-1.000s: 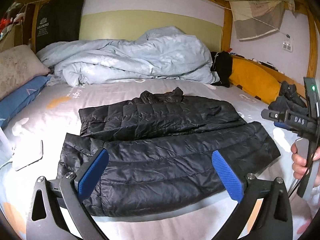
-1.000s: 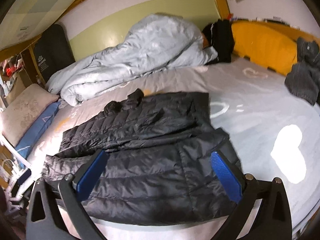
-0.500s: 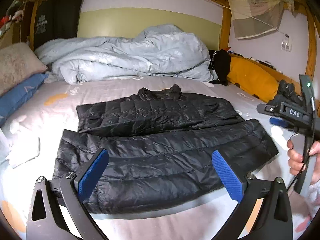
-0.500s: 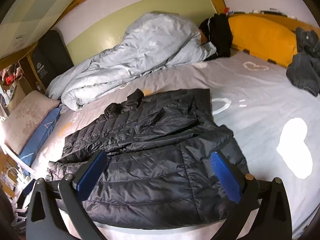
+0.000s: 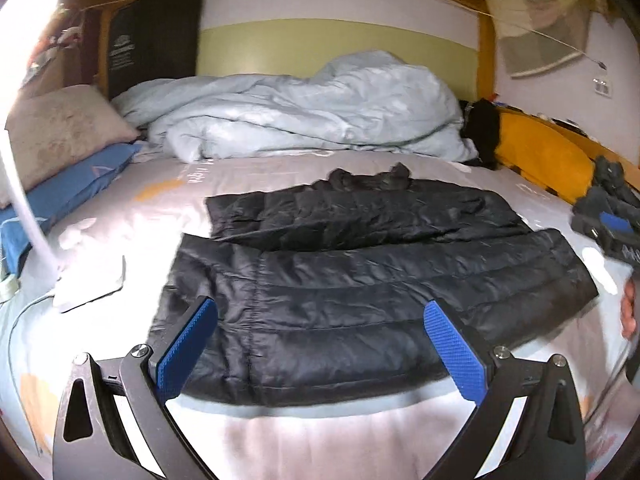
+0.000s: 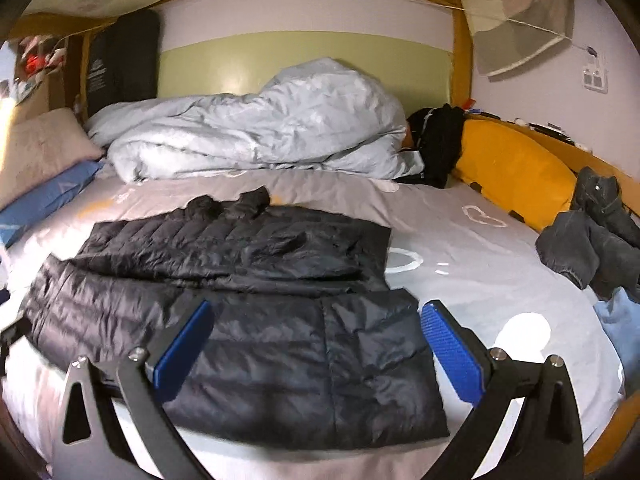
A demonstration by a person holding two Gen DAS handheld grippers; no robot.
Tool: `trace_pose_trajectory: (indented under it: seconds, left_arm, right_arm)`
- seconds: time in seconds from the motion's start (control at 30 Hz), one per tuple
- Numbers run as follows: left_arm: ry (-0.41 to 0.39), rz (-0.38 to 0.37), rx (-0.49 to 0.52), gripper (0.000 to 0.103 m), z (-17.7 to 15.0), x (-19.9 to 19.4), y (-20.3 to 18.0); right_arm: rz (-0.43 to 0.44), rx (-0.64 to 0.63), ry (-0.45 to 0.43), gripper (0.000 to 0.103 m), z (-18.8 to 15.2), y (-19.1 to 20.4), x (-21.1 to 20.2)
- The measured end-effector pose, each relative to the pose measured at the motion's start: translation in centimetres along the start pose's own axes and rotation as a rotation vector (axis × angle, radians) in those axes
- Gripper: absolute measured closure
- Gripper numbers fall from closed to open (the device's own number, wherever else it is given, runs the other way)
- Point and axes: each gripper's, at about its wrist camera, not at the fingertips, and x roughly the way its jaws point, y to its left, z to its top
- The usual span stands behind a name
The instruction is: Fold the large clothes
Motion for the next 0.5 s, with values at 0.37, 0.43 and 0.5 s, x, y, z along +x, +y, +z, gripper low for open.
trace_pose_trajectory:
  seconds: [0.37, 0.43, 0.5]
  left_arm:
    - [0.087, -0.012, 0.03, 0.0, -0.9, 1.2, 0.6]
    - [0.097, -0.007, 0.027, 0.0, -1.3, 1.3, 0.7]
    - [0.118, -0.006, 0.015, 0.0, -1.8, 1.6, 0.9]
  right_arm:
    - [0.117, -0.185, 0.171, 0.0, -3.3, 2.9, 1.0]
    - [0.105, -0.268, 0.174, 0.0, -4.3, 4.2, 1.0]
    - [0.115, -0.336, 0.197, 0.0, -5.5, 5.3, 1.2]
